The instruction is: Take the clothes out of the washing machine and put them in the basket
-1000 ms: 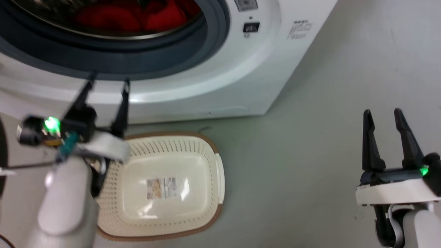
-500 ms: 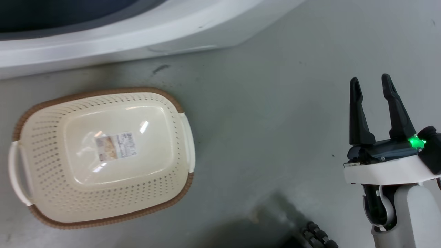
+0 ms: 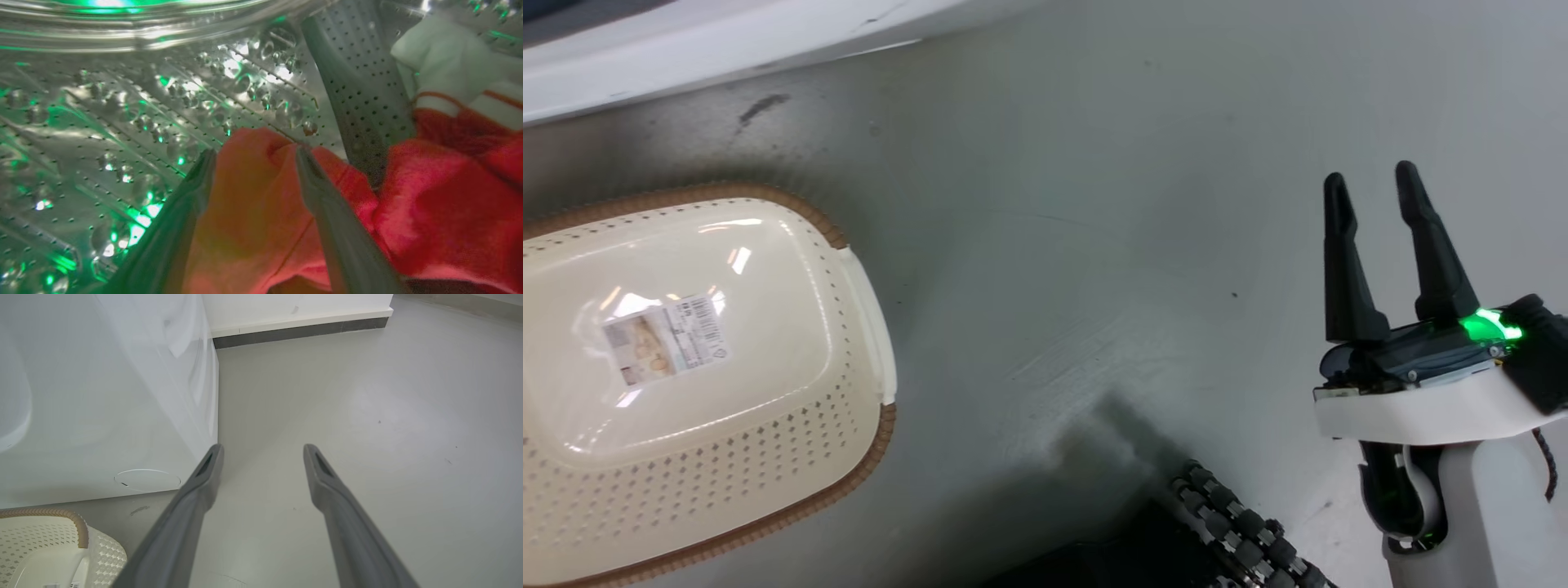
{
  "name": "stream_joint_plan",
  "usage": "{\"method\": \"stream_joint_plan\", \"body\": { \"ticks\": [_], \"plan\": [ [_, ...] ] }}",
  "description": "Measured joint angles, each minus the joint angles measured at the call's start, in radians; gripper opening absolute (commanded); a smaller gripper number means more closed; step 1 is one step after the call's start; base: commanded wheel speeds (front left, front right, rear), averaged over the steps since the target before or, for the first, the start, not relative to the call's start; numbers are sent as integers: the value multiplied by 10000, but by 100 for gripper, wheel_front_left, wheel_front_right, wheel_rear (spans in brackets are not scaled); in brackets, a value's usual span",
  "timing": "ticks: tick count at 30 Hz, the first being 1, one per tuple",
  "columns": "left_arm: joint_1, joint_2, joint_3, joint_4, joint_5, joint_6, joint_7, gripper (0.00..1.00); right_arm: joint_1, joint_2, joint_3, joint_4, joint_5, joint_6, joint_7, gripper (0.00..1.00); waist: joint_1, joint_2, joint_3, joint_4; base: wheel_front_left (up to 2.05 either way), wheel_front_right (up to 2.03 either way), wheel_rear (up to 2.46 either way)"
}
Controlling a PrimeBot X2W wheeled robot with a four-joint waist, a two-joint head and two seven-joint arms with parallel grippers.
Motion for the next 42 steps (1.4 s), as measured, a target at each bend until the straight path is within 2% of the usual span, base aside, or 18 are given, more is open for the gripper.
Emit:
{"method": "stream_joint_plan", "body": {
  "ticks": [4, 7, 15, 19, 20, 21, 26, 29, 37, 42],
  "plan": [
    [-153, 594, -903, -316, -460, 0, 965, 100, 38, 8, 433, -105, 31, 0, 0, 100, -1, 0, 192, -344, 0, 0, 0],
    [-318, 974, -1120, -489, -1014, -2, 1432, 100, 65, 4, 606, -230, 81, 0, 0, 100, -1, 0, 328, -533, 0, 0, 0],
    [-240, 1233, -1463, -397, -1787, 0, 2364, 100, 83, 6, 667, -474, 96, 0, 0, 100, -2, 0, 566, -540, 0, 0, 0],
    [-151, 1254, -1557, -389, -2011, 0, 2489, 98, 91, 6, 654, -520, 100, 0, 0, 100, -2, 0, 634, -484, 0, 0, 0],
    [-157, 1246, -1580, -401, -2065, 0, 2545, 15, 94, 6, 648, -525, 100, 0, 0, 100, -3, 0, 643, -475, 0, 0, 0],
    [-158, 1248, -1616, -426, -2080, 0, 2552, 0, 95, 6, 646, -535, 100, 0, 0, 100, -2, 0, 651, -468, 0, 0, 0],
    [-172, 1279, -1645, -426, -2226, 0, 2288, 0, 81, 6, 654, -525, 107, 0, 0, 100, -3, 0, 632, -497, 0, 0, 0],
    [-216, 1350, -1626, -414, -2115, 21, 1643, 0, 18, 8, 700, -518, 186, 0, 0, 100, -2, 0, 599, -553, 0, 0, 0],
    [101, 993, -1521, -88, -1960, 213, -1097, 0, -185, 10, 357, -389, 86, 0, 0, 100, -2, 0, -33, -430, 0, 0, 0],
    [1104, 477, -1526, 309, -1965, 391, -3565, 0, -216, 8, -121, -274, -119, 0, 0, 100, -3, 0, -669, -160, 0, 0, 0]
  ]
}}
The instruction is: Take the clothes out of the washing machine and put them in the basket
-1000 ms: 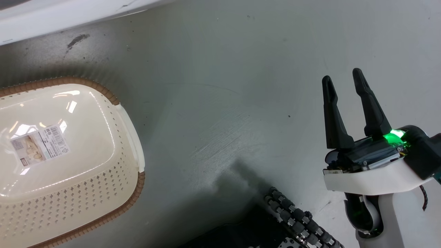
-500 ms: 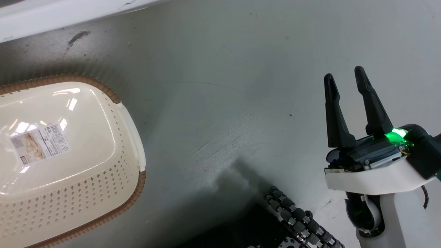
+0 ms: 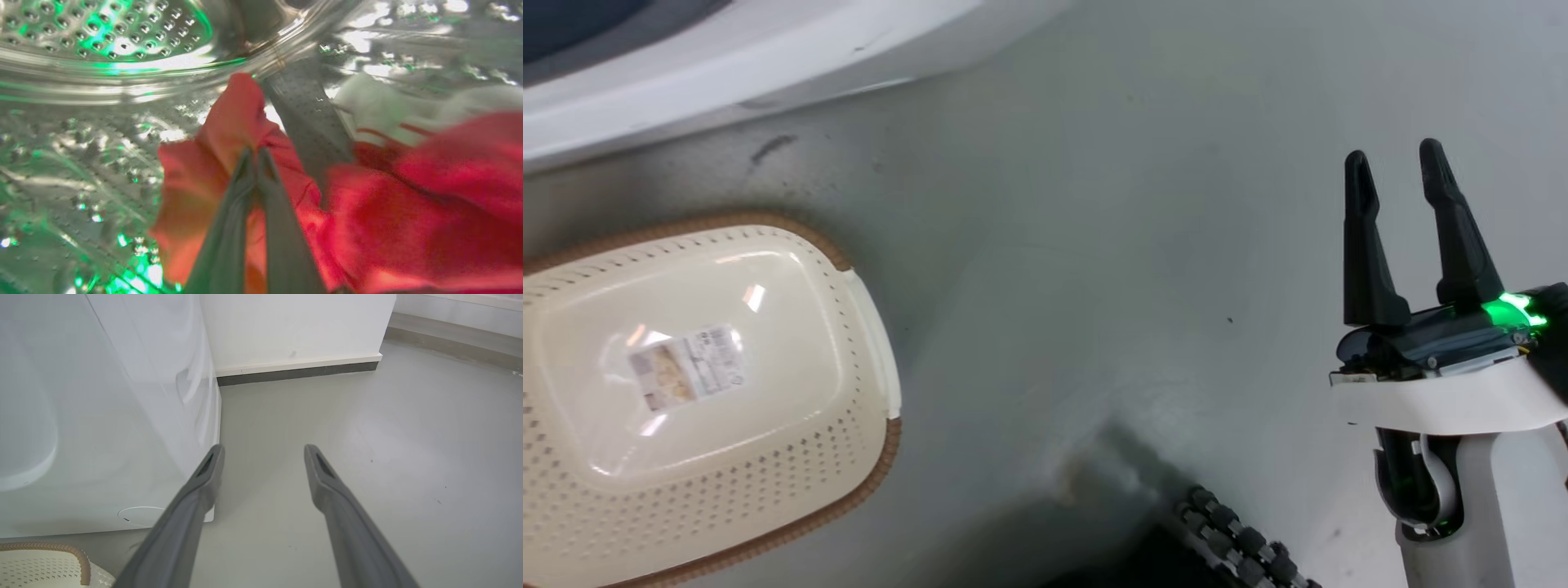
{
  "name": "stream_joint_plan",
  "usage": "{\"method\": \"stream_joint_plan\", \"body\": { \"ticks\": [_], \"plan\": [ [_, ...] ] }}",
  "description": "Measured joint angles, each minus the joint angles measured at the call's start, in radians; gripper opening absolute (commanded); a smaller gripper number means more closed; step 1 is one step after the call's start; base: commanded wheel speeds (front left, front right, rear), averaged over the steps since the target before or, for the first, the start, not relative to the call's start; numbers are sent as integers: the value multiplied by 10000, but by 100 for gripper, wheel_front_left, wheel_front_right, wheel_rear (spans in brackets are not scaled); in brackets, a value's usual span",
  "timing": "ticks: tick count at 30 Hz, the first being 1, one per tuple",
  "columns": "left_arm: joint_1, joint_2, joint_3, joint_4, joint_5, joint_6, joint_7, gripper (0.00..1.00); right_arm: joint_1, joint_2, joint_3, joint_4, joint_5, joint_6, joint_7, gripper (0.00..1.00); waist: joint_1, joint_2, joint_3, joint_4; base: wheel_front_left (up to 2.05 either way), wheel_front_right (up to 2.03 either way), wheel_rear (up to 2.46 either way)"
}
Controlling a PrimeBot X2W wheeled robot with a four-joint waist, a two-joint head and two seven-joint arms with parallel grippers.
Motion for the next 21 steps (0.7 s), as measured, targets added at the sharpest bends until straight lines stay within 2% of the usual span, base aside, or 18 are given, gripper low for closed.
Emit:
{"method": "stream_joint_plan", "body": {
  "ticks": [5, 9, 11, 15, 21],
  "plan": [
    [1440, -683, -109, 531, -171, -19, -2150, 0, 55, 6, -393, 132, -470, 0, 0, 100, 0, 0, -791, 396, 0, 0, 0],
    [2425, -1145, 19, 959, -414, 192, -3699, 0, 244, 10, -625, 253, -846, 0, 0, 100, -1, 0, -1501, 724, 0, 0, 0],
    [2969, -1432, 211, 1093, -635, 443, -4642, 0, 376, 10, -754, 314, -980, 0, 0, 100, -1, 0, -1870, 875, 0, 0, 0],
    [4440, -2171, 470, 1377, -1122, 656, -6243, 0, 755, 8, -1051, 485, -1262, 0, 0, 100, -1, 0, -2660, 1195, 0, 0, 0],
    [5869, -2755, 550, 1733, -1388, 698, -7233, 0, 1089, 8, -1172, 566, -1546, 0, 0, 100, -2, 0, -3791, 1663, 0, 0, 0]
  ]
}}
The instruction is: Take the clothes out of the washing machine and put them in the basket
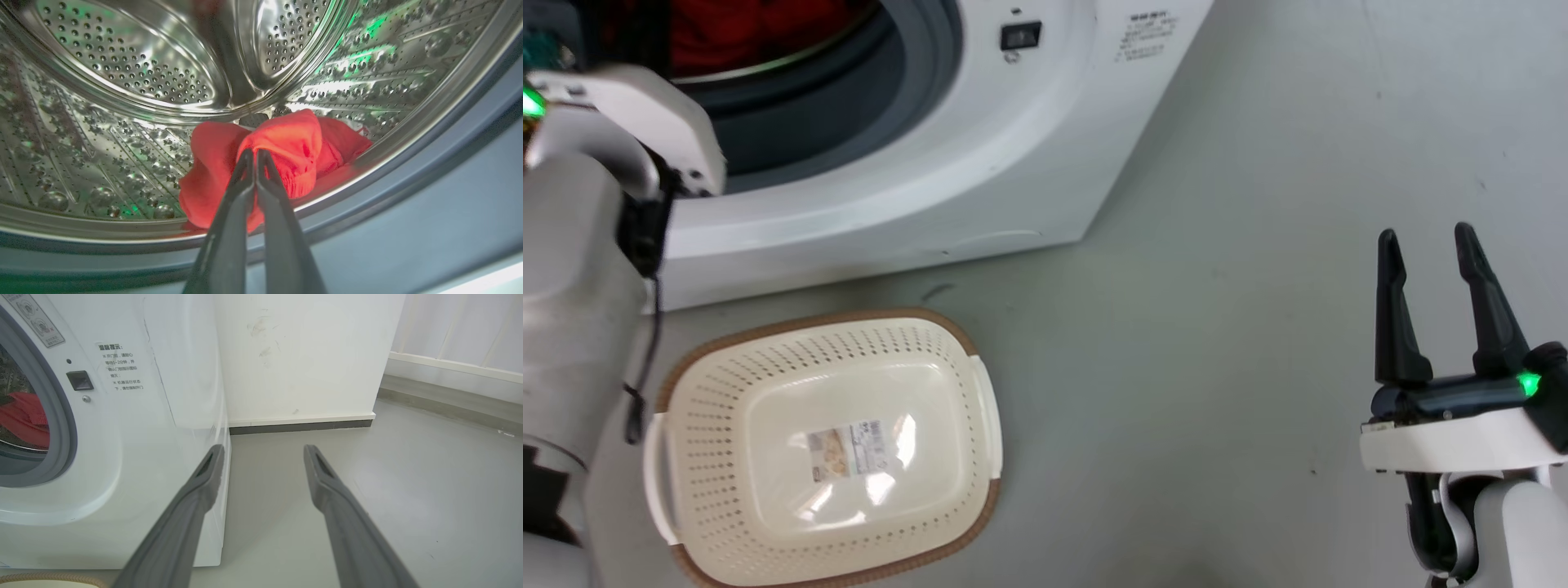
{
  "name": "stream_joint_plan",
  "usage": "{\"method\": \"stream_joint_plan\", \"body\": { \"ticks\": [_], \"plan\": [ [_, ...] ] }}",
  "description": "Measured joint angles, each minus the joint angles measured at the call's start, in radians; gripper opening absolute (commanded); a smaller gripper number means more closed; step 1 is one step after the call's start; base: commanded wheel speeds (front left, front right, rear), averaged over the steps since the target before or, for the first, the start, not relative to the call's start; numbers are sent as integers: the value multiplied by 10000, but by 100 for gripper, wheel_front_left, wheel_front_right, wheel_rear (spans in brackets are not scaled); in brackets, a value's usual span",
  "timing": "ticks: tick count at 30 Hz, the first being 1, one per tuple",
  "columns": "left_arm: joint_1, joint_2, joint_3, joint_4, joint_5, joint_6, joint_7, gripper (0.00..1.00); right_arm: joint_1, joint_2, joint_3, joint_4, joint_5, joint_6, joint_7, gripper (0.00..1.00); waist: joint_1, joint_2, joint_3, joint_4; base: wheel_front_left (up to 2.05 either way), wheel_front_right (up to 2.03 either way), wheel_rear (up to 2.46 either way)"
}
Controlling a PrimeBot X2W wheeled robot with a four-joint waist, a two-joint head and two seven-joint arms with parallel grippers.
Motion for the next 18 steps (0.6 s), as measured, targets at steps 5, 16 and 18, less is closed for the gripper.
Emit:
{"method": "stream_joint_plan", "body": {
  "ticks": [5, 16, 18],
  "plan": [
    [947, -320, 456, -706, 38, 261, -219, 0, 277, 0, -2, 94, -305, 0, 0, 100, 0, 0, -745, 441, 0, 0, 0],
    [4202, -746, 2773, -5574, 2123, 1129, -249, 0, 833, 2, -96, 245, -780, 0, 0, 100, 0, 0, -1954, 1404, 0, 0, 0],
    [4806, -957, 3189, -6345, 2351, 1197, -249, 0, 862, -2, -46, 301, -838, 0, 0, 100, 1, 0, -2176, 1537, 0, 0, 0]
  ]
}}
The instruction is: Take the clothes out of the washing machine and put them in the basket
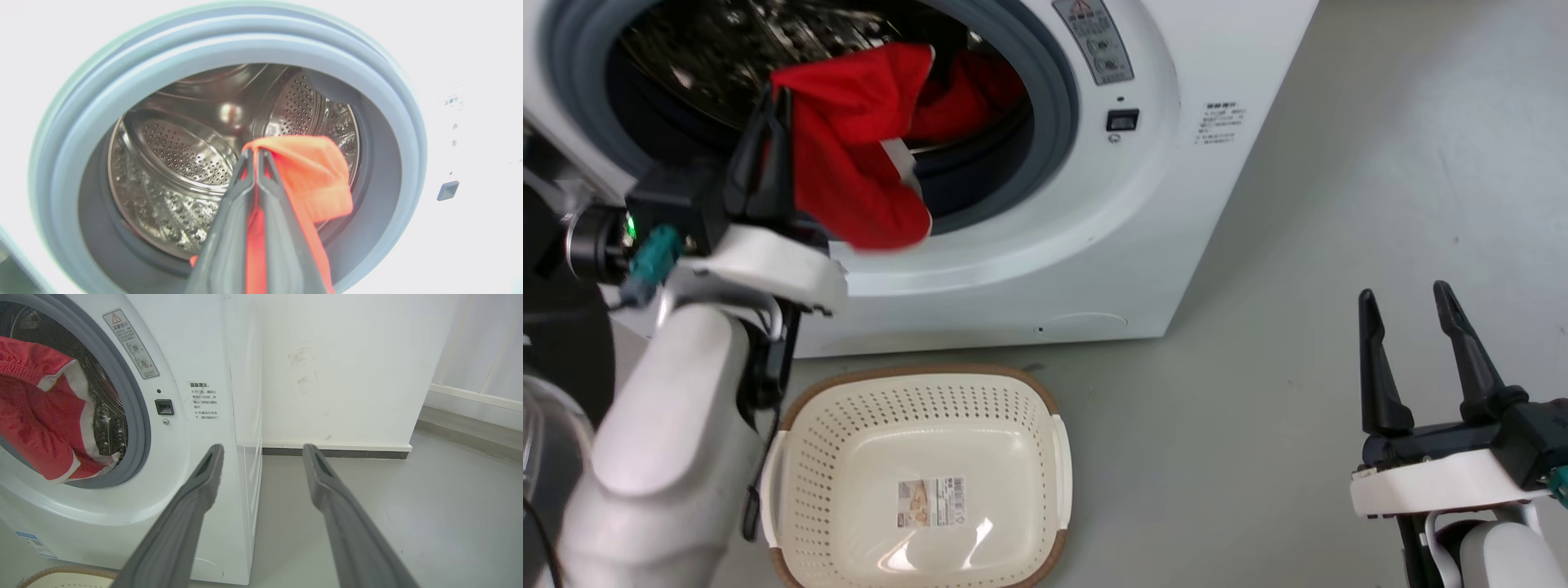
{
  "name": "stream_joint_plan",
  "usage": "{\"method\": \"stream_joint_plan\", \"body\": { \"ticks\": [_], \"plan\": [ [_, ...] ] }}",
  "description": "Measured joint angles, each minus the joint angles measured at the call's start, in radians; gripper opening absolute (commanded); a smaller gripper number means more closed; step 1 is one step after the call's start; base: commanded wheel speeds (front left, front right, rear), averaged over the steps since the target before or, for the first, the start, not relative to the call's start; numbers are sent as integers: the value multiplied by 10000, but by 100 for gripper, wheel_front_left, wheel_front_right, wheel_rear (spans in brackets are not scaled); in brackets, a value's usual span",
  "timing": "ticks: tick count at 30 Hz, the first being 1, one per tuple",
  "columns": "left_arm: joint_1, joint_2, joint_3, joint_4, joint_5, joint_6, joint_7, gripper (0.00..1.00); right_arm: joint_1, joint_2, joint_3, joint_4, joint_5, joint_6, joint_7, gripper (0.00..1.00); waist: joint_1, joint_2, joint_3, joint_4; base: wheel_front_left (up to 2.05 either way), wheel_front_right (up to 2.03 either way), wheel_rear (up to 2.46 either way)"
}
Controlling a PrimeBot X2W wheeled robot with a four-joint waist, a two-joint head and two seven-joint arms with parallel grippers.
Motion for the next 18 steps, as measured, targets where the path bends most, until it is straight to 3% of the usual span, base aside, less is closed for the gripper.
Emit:
{"method": "stream_joint_plan", "body": {
  "ticks": [8, 18],
  "plan": [
    [2492, -472, 888, -2441, 713, -6, 0, 0, 325, 0, -38, 36, -77, 0, 0, 100, 0, 0, -738, 405, 0, 0, 0],
    [4578, -593, 658, -2882, 410, -13, 196, 0, 389, 2, 42, -21, -173, 0, 0, 100, 1, 0, -535, 715, 0, 0, 0]
  ]
}}
